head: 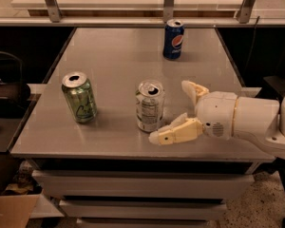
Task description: Knock 7up can over
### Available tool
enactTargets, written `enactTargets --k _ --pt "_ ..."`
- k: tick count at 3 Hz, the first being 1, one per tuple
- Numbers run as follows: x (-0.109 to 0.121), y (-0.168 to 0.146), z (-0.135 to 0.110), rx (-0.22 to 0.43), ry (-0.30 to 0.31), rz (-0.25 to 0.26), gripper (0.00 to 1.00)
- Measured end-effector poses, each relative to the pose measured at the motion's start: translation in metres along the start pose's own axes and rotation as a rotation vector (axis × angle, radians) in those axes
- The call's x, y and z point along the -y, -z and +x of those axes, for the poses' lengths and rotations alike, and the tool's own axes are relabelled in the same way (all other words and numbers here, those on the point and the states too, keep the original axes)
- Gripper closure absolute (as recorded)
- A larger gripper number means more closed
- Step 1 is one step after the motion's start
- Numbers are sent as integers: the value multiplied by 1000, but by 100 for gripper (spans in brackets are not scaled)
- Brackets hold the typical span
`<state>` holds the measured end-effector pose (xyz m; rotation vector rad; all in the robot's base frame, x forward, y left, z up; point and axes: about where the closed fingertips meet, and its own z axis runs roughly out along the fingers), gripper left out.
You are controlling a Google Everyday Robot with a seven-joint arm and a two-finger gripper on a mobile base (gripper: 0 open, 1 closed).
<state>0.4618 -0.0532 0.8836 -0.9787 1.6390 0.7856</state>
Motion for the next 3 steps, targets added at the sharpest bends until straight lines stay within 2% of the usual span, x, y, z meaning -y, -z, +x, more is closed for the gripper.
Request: enactTargets --k 1,2,3 --pt "3 -9 -7 19 18 4 0" --pt "-3 -43 -16 -10 56 0 0" --pt "-6 -49 -17 -1 56 4 0"
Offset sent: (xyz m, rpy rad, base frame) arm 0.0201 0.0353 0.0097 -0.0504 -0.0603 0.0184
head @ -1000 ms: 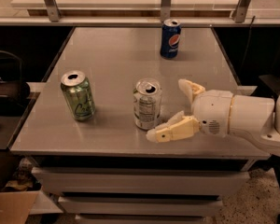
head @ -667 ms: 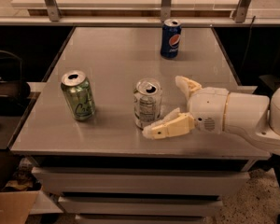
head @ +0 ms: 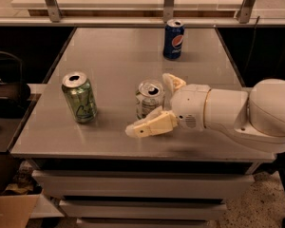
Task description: Knock 7up can over
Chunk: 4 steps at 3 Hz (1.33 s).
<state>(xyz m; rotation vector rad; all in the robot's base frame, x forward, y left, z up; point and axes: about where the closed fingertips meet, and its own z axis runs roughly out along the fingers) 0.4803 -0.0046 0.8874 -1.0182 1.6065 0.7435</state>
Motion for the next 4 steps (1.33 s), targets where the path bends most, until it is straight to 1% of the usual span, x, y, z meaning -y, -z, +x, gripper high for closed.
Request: enactTargets --k 2,4 --pt "-3 -5 0 23 7 -1 0" --pt "-2 -1 9 51 8 -1 0"
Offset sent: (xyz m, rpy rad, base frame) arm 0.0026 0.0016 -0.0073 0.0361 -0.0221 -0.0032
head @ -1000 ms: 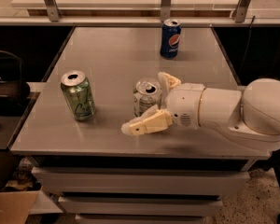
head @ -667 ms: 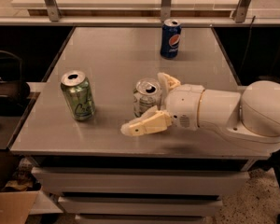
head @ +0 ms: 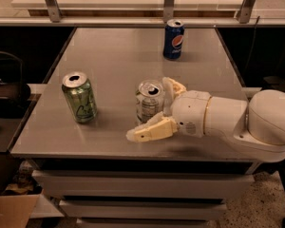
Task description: Knock 7up can over
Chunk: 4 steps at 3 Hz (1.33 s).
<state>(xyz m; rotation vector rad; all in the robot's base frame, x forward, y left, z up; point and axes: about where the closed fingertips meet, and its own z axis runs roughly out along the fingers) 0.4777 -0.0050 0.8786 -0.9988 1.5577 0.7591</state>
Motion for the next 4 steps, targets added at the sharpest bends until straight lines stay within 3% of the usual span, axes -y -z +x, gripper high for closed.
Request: enactTargets --k 1,4 --pt "0 3 3 6 4 -2 18" --pt "6 11 7 -17 27 -31 88"
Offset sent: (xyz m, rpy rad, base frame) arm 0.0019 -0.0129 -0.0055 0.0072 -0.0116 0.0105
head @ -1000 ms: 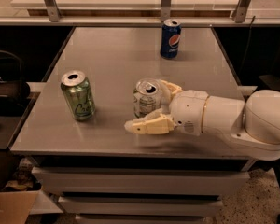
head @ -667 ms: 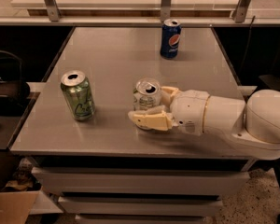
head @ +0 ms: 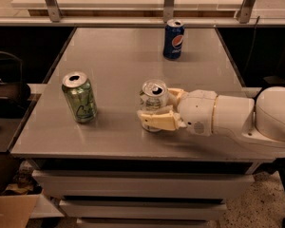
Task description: Knock 7up can over
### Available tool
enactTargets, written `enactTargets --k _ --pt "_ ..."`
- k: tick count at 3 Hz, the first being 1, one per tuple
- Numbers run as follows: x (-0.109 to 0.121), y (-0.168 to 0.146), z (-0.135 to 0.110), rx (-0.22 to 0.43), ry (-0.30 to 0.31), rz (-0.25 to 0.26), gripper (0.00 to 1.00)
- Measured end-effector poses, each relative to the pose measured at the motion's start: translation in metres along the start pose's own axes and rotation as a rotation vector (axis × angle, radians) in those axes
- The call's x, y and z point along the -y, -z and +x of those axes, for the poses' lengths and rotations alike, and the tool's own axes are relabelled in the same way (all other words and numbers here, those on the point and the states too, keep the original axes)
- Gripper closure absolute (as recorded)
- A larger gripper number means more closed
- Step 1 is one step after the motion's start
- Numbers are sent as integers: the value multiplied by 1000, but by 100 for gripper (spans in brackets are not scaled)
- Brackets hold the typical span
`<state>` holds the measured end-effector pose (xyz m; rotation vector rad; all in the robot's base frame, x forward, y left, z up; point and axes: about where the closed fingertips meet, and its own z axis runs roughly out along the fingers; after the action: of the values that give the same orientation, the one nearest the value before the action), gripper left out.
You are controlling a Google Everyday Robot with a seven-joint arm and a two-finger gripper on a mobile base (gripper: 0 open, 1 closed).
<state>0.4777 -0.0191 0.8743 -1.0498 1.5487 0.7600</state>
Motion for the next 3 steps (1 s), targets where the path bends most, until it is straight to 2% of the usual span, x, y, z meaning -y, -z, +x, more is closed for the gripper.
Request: enactTargets --k 1,2,3 --pt "4 9 8 -62 22 -54 100" --pt "13 22 16 -153 57 -113 100" --pt "14 23 14 -159 59 -116 100"
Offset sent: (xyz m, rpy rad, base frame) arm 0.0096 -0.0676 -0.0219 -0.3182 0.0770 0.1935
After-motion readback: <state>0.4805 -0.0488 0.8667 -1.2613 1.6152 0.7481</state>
